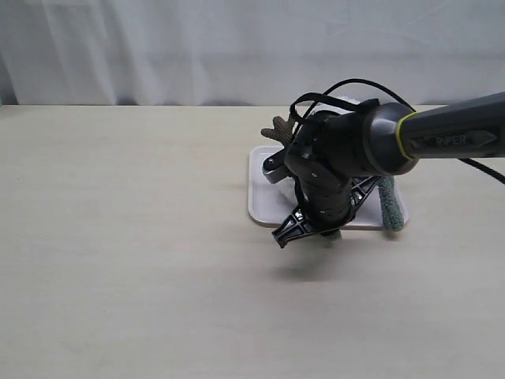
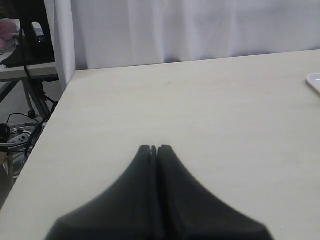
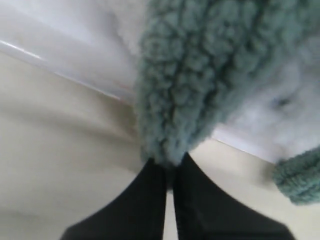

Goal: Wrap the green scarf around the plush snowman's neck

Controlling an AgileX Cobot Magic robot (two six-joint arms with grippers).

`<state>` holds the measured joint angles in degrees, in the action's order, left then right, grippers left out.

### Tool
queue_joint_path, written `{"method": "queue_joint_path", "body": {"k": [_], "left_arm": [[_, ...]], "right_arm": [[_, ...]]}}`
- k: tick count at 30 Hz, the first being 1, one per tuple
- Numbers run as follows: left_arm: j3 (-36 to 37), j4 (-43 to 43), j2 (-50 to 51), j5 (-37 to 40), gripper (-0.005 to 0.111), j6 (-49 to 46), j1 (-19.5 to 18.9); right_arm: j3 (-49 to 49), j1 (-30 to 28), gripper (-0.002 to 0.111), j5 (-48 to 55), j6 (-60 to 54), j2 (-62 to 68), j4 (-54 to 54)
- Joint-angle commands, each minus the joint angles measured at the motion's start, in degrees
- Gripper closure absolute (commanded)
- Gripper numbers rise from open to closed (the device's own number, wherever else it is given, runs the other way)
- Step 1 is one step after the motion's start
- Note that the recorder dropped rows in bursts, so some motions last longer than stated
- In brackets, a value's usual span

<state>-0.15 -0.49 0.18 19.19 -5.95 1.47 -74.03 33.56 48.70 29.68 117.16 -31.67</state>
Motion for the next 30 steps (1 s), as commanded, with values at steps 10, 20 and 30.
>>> {"method": "queue_joint_path", "body": {"k": [10,20,30], "left_arm": [[0.1,-0.1,-0.2,-0.7,0.107,0.0,-0.1],[0.1,-0.1,-0.2,-0.7,0.107,0.0,-0.1],[0.1,-0.1,-0.2,-0.7,0.107,0.0,-0.1]], "right_arm": [[1.6,-0.1,0.104,10.1,-5.9,-3.4,-5.3],[1.8,-0.1,0.103,9.7,-5.7,-1.9,-8.0],[1.7,-0.1,0.051,16.1,-9.5,-3.7,-1.6]]}}
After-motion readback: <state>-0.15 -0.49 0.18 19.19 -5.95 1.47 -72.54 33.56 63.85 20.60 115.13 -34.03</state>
